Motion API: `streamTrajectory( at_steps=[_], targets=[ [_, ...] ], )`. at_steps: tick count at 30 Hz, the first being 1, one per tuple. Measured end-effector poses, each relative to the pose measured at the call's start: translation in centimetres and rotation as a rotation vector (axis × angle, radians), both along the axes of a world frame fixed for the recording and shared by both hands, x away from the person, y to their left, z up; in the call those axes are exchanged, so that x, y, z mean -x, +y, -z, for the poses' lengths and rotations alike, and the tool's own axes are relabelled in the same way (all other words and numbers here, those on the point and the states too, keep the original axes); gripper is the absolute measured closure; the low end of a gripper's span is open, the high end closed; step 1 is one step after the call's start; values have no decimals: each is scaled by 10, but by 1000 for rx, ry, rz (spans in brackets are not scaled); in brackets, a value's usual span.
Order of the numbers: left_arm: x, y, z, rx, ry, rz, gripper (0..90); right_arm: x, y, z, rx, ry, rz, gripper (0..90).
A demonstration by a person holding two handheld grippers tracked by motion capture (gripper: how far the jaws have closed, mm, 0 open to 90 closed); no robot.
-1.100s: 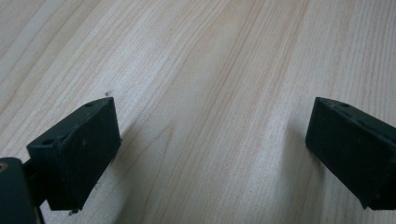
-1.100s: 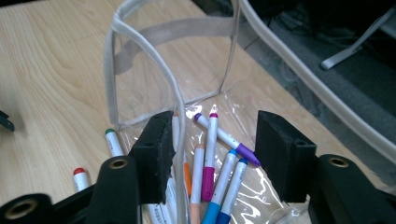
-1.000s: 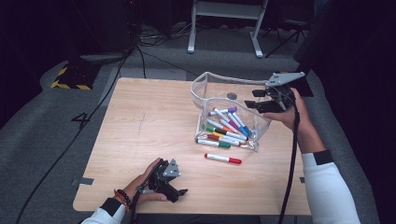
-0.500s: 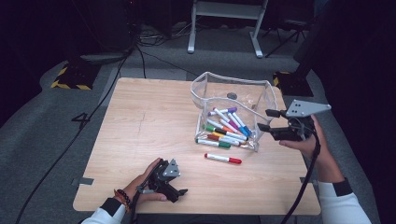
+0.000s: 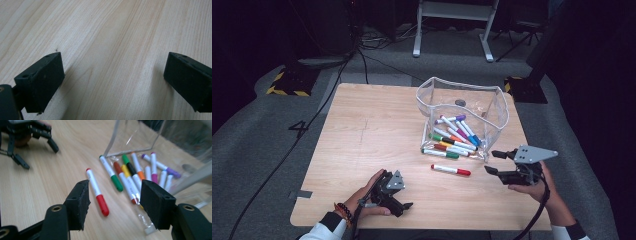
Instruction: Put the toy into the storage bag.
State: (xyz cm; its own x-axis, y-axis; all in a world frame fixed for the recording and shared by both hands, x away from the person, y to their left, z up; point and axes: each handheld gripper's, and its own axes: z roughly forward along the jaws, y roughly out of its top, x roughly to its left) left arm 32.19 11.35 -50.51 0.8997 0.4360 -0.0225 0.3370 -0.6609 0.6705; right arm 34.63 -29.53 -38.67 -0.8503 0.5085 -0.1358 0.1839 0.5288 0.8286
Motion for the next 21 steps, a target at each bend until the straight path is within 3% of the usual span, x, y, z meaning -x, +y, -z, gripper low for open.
streamTrajectory(
  at_steps=[2,4,6,9,11,21],
  targets=[
    [0,0,0,-1,0,-1,33,-1,5,16,13,43,-26,411],
    [0,0,0,0,0,0,33,-3,10,27,36,47,-28,413],
    [0,0,0,1,0,1,33,-7,16,40,45,94,-56,413],
    [0,0,0,-1,1,-1,33,-14,27,56,71,124,-80,415],
    [0,0,0,-1,1,-2,33,-19,34,65,87,119,-89,419],
    [0,0,0,1,-1,1,33,-49,61,98,112,198,-114,462]
  ],
)
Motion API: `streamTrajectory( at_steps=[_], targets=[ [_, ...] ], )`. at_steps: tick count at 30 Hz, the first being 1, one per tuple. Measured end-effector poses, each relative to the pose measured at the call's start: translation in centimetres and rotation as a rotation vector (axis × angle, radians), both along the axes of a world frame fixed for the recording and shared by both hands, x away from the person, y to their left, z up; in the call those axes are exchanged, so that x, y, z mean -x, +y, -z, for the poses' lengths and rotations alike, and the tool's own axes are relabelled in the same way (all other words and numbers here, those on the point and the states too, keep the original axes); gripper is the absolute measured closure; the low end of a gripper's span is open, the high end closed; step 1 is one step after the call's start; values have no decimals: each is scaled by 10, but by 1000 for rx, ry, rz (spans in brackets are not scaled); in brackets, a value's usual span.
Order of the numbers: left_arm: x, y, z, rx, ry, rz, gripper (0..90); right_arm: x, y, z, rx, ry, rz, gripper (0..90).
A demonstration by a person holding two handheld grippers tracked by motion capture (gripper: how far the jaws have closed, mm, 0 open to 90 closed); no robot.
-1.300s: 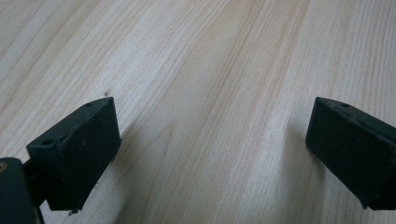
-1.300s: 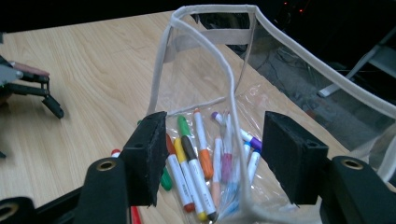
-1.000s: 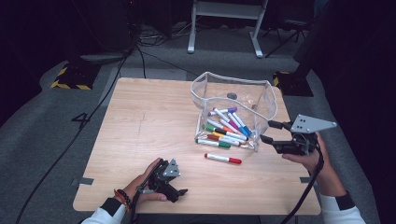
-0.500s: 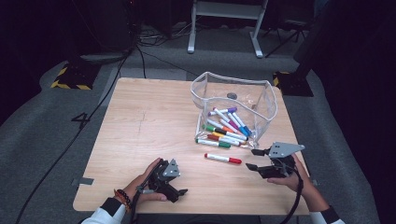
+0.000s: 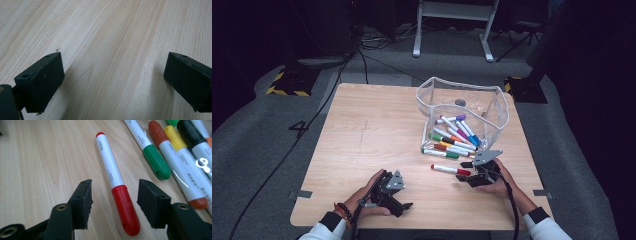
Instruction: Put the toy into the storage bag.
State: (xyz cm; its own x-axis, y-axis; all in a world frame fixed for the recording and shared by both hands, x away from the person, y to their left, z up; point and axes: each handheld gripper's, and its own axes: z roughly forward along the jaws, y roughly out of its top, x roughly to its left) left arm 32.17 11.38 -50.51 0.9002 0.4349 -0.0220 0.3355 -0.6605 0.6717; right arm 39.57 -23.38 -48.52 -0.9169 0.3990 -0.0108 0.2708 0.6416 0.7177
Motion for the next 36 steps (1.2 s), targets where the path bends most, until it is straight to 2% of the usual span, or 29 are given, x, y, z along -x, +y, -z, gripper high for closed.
streamTrajectory(
  at_steps=[2,4,5,9,14,16,24,28,36],
  targets=[
    [0,0,0,-1,0,0,33,-3,4,5,20,-4,8,482],
    [0,0,0,-1,0,0,33,-3,6,7,16,10,-1,503],
    [0,0,0,-1,0,1,33,-3,8,8,33,4,-2,507],
    [0,0,0,-4,-1,3,33,-3,8,11,8,11,0,542],
    [0,0,0,-4,-1,5,33,0,8,10,4,11,-11,705],
    [-1,0,0,-4,0,7,33,2,8,10,3,11,-16,736],
    [-1,0,0,-9,-1,11,32,5,6,10,3,8,-29,747],
    [-1,0,0,-6,0,12,31,6,3,8,17,-3,-37,747],
    [-2,0,0,-6,-1,11,29,8,-3,-7,-11,-44,-25,748]
  ],
)
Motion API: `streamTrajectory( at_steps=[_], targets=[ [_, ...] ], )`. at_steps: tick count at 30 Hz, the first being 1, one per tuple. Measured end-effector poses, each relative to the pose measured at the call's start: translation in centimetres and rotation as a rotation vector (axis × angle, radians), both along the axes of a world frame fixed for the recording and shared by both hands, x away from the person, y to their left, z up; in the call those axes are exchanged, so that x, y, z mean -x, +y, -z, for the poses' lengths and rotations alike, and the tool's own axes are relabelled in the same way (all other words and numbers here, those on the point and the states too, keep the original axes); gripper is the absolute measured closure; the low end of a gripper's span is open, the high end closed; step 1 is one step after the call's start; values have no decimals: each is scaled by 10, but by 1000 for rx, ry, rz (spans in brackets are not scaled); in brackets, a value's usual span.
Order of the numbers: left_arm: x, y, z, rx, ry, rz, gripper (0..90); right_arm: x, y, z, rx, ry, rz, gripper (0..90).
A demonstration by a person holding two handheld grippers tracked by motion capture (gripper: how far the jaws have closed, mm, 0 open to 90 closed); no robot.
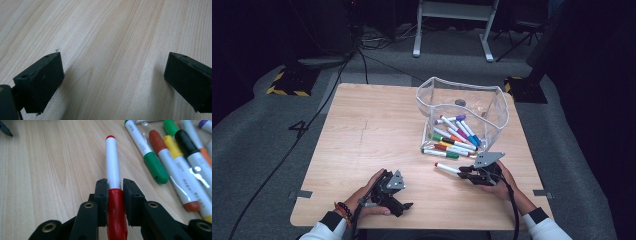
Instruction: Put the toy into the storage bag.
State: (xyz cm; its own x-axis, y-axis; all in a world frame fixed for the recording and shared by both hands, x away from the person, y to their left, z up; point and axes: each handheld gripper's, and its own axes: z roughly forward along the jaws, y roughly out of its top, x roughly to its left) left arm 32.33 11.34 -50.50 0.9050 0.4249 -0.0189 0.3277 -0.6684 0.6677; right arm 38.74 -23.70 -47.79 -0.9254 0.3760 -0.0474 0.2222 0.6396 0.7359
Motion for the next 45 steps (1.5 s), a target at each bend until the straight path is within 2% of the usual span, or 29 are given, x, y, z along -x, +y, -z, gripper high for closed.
streamTrajectory(
  at_steps=[6,12,17,18,20,22,26,29,33,38,45],
  targets=[
    [0,0,0,0,1,-2,29,4,-5,-15,-38,-36,-3,748],
    [0,0,0,0,1,-2,29,7,-8,-37,-67,-93,-6,748],
    [1,0,0,0,0,-5,29,10,-9,-64,-97,-151,-18,748],
    [0,0,0,0,0,-5,29,10,-8,-73,-98,-172,-25,748],
    [0,0,0,0,1,-4,29,8,-7,-83,-110,-185,-26,748],
    [0,0,0,1,0,-1,29,6,-6,-92,-101,-204,-27,748],
    [0,0,0,2,0,-1,29,1,-3,-109,-98,-231,-23,748],
    [1,1,0,4,0,-4,29,-3,-4,-123,-120,-246,-14,748],
    [1,1,0,6,-1,-5,30,-8,-7,-141,-124,-274,-1,748],
    [1,1,0,6,-1,-5,29,-23,-14,-166,-125,-299,38,748],
    [1,1,0,6,-1,-5,29,-47,-16,-183,-110,-305,91,748]
  ],
)
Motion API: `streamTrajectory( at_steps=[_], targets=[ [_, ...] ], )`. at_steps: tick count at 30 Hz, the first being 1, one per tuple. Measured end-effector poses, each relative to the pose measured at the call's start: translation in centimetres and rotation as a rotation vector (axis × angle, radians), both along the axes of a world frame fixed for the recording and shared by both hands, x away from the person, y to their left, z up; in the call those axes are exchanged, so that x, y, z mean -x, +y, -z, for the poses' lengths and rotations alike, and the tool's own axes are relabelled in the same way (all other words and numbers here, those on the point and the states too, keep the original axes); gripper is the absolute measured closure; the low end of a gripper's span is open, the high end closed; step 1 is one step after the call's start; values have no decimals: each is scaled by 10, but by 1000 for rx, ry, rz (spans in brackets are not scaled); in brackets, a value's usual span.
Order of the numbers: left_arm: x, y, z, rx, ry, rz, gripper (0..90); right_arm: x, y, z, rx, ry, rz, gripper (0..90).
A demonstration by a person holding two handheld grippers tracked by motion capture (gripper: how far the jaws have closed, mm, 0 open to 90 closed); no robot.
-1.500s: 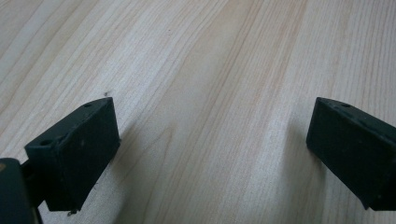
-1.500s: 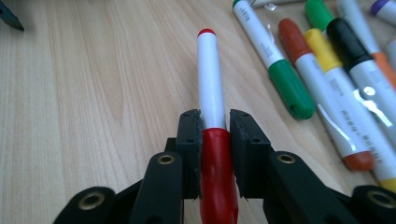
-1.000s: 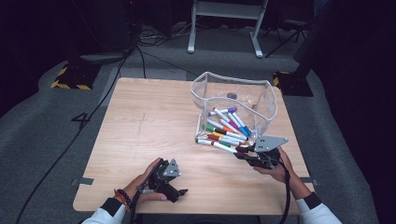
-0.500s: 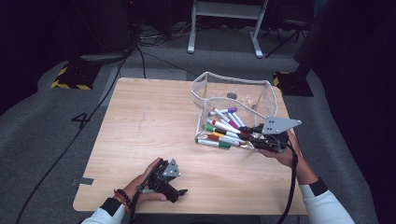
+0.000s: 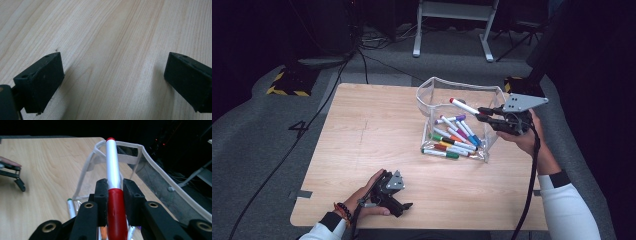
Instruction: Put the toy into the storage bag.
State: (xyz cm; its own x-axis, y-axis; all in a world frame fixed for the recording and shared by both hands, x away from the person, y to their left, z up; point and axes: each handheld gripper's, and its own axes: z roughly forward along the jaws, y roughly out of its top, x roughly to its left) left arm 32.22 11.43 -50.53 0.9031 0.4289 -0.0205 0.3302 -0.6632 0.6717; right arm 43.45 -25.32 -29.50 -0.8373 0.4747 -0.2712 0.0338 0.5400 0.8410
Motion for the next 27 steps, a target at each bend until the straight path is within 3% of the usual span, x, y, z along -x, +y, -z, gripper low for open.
streamTrajectory(
  at_steps=[8,14,21,27],
  targets=[
    [0,0,0,-1,0,0,29,-29,6,-8,47,30,48,748],
    [0,0,0,-2,-1,1,29,-53,12,-1,80,84,78,748],
    [0,0,0,1,0,-2,29,-76,14,16,158,169,140,747],
    [0,0,0,0,1,-1,29,-81,22,27,269,231,210,747]
  ],
)
